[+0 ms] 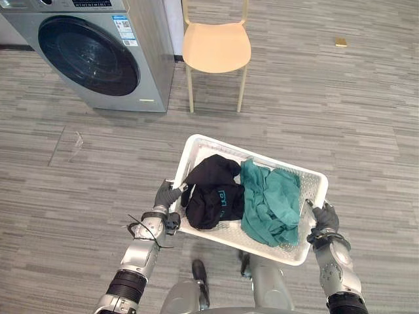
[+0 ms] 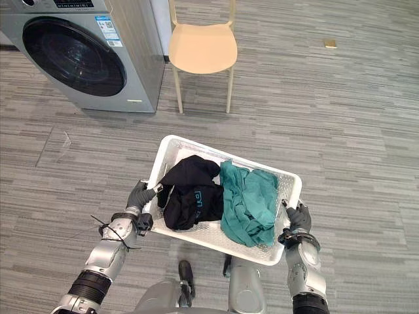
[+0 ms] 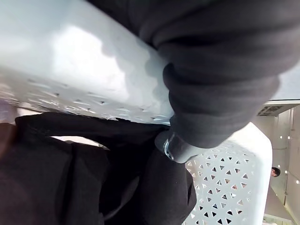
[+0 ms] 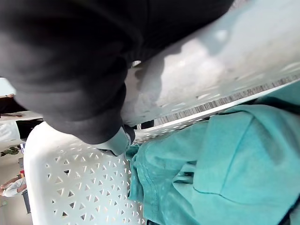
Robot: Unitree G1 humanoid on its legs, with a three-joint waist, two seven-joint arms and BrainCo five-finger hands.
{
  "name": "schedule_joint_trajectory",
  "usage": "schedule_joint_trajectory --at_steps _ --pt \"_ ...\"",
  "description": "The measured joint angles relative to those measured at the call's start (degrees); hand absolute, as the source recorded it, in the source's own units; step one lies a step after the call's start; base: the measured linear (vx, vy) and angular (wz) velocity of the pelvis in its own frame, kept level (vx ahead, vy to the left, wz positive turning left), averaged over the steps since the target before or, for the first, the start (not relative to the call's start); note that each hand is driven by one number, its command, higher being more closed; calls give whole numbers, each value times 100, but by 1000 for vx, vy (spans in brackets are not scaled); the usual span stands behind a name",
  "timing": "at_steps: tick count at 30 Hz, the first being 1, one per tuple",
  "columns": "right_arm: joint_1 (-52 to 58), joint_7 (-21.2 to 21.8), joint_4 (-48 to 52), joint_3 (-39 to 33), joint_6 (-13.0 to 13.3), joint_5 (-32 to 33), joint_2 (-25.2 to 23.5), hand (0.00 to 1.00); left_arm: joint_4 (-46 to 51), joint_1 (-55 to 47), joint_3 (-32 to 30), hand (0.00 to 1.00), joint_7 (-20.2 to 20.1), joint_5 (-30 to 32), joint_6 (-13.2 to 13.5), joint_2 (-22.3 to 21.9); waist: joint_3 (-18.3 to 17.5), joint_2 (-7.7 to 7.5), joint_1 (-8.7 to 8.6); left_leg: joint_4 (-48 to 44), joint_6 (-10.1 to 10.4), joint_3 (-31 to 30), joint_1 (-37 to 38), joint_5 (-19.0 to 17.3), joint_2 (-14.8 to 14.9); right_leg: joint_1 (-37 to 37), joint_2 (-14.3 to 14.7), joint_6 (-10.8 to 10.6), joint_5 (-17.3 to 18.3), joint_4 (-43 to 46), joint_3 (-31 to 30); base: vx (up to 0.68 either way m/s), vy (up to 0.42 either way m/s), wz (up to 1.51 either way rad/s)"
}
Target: Pick up the laundry basket with both hands and put the clothes into the washing machine.
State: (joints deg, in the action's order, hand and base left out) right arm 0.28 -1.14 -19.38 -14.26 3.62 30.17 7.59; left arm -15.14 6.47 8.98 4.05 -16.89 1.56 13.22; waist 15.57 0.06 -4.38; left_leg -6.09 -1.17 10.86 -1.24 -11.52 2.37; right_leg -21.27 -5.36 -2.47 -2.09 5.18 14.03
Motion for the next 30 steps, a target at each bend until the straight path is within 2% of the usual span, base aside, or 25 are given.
schedule_joint_trajectory --at_steps 2,3,4,5,6,7,9,10,13,14,15,16,17,18,19,20,22,23,24,25,26,27,28,29,30 --pt "17 -15 8 2 -3 -43 21 100 -41 -9 -9 100 -3 0 -1 -63 -12 36 -77 -222 163 -181 111 -263 64 -6 107 245 -404 185 -220 494 -125 55" --pt "15 -29 7 77 -16 -118 72 100 -113 -64 -83 100 -3 0 -1 -174 -16 228 -99 -674 381 -240 97 -450 373 49 282 356 -226 538 -68 680 -202 46" --pt "11 -36 12 150 -86 -170 69 100 -138 -156 -233 100 -17 0 -16 -206 -10 233 -91 -1710 460 -241 -154 -457 602 252 385 536 18 821 33 593 -198 26" --pt "12 -30 28 221 -128 -187 113 100 -126 -258 -298 100 -22 0 -17 -259 -6 244 -84 -2415 512 -241 -307 -346 714 424 455 708 146 926 51 626 -226 -12" --pt "35 -36 57 412 -178 -223 211 100 -76 -522 -450 100 -27 0 -15 -421 3 255 47 -3852 212 -285 -584 388 922 886 586 992 394 1027 -6 501 -180 -38" --pt "32 -21 58 525 -179 -247 292 100 -21 -680 -520 100 -28 -1 -7 -504 6 261 140 -4514 97 -320 -711 904 1011 1177 644 1089 479 985 -94 621 -170 -78" --pt "-76 4 128 719 -207 -281 503 100 274 -1170 -680 100 -33 -32 96 -741 -3 342 388 -6571 165 -754 -1504 835 937 2177 738 1148 688 624 -385 702 -66 -83" --pt "-72 20 264 749 -235 -331 523 100 351 -1257 -732 100 -35 -32 116 -750 1 333 502 -6714 185 -800 -1786 715 820 2471 685 1123 746 438 -513 656 26 -71" --pt "-221 28 297 829 -329 -378 534 100 402 -1337 -859 100 -43 -33 150 -822 0 331 709 -5199 311 -746 -2423 423 577 3060 409 880 900 -41 -725 508 109 -54" --pt "-296 22 292 893 -426 -389 563 100 382 -1374 -929 100 -55 -33 137 -854 -1 334 716 -3955 347 -735 -2513 441 436 3252 256 708 1067 -123 -772 505 193 -36" --pt "-287 15 290 1000 -435 -399 665 100 394 -1495 -955 100 -57 -34 138 -891 -41 398 743 -2154 592 -794 -2371 643 354 3426 187 555 1181 -217 -795 634 280 -40" --pt "-272 16 249 1072 -434 -406 760 100 405 -1609 -949 100 -61 -34 142 -979 -167 602 804 -1011 898 -986 -2185 845 357 3578 206 432 1328 -285 -885 551 282 -52" --pt "-277 15 187 1145 -436 -407 824 100 404 -1707 -945 100 -62 -35 142 -1049 -247 694 852 -735 939 -1103 -2136 803 403 3666 273 287 1540 -317 -1016 451 274 -55" --pt "-361 -5 -27 1192 -456 -493 795 100 241 -1764 -955 100 -17 -43 139 -1087 -287 692 853 -1057 640 -1073 -2142 1496 307 3909 138 91 1890 -196 -1114 553 352 -38" --pt "-343 -17 -192 1212 -493 -642 650 100 59 -1766 -978 100 12 -65 89 -990 -407 332 839 -1317 316 -903 -2132 1370 -25 3861 -316 32 2104 195 -1146 440 276 -7" --pt "-290 -14 -201 1212 -521 -677 654 100 12 -1774 -960 100 15 -92 51 -973 -473 235 809 -1360 221 -861 -2125 1259 -190 3781 -486 22 2105 432 -1167 580 285 22" --pt "-218 -12 -241 1177 -547 -739 677 100 -12 -1776 -861 100 16 -94 -43 -958 -478 112 804 -1257 -105 -692 -1672 1034 -590 3176 -903 -406 1681 2264 -1368 648 307 16" --pt "-225 -11 -242 1179 -558 -775 664 100 -25 -1772 -862 100 28 -94 -55 -950 -474 86 794 -1140 -159 -655 -1481 990 -658 2909 -968 -405 1414 2913 -1504 651 315 -6" --pt "-240 -7 -246 1183 -585 -831 632 100 -57 -1764 -861 100 97 -94 -57 -942 -470 79 771 -875 -239 -628 -1041 935 -751 2421 -1011 -390 1188 4191 -1662 481 202 -12" --pt "-243 -6 -247 1211 -600 -835 623 100 -62 -1779 -864 100 128 -94 -56 -931 -462 84 723 -605 -255 -616 -541 925 -792 2009 -1080 -239 1279 5173 -1553 462 173 -11" --pt "-254 -6 -248 1227 -603 -835 621 100 -62 -1782 -861 100 131 -95 -55 -910 -461 86 705 -477 -257 -617 -314 923 -790 1837 -1081 -152 1363 5454 -1443 413 139 -14" --pt "-295 -6 -246 1242 -602 -834 622 100 -59 -1753 -848 100 132 -106 -36 -866 -462 87 659 -306 -257 -626 19 923 -734 1512 -1081 46 1512 5585 -1121 353 74 -17" --pt "-357 -9 -236 1223 -593 -830 634 100 -56 -1679 -824 100 132 -160 -7 -842 -462 91 621 -211 -199 -655 198 875 -648 1167 -1075 101 1699 5298 -765 320 39 -12" --pt "-400 -10 -232 1206 -584 -829 639 100 -53 -1636 -811 100 138 -177 -2 -833 -460 99 589 -182 -185 -690 251 814 -596 997 -1069 112 1778 5045 -584 262 -34 1" --pt "-478 -19 -234 1182 -581 -828 640 100 -62 -1555 -781 100 147 -268 4 -794 -454 105 504 -176 -123 -738 311 651 -488 756 -1036 47 1841 4264 -328 189 -63 7"
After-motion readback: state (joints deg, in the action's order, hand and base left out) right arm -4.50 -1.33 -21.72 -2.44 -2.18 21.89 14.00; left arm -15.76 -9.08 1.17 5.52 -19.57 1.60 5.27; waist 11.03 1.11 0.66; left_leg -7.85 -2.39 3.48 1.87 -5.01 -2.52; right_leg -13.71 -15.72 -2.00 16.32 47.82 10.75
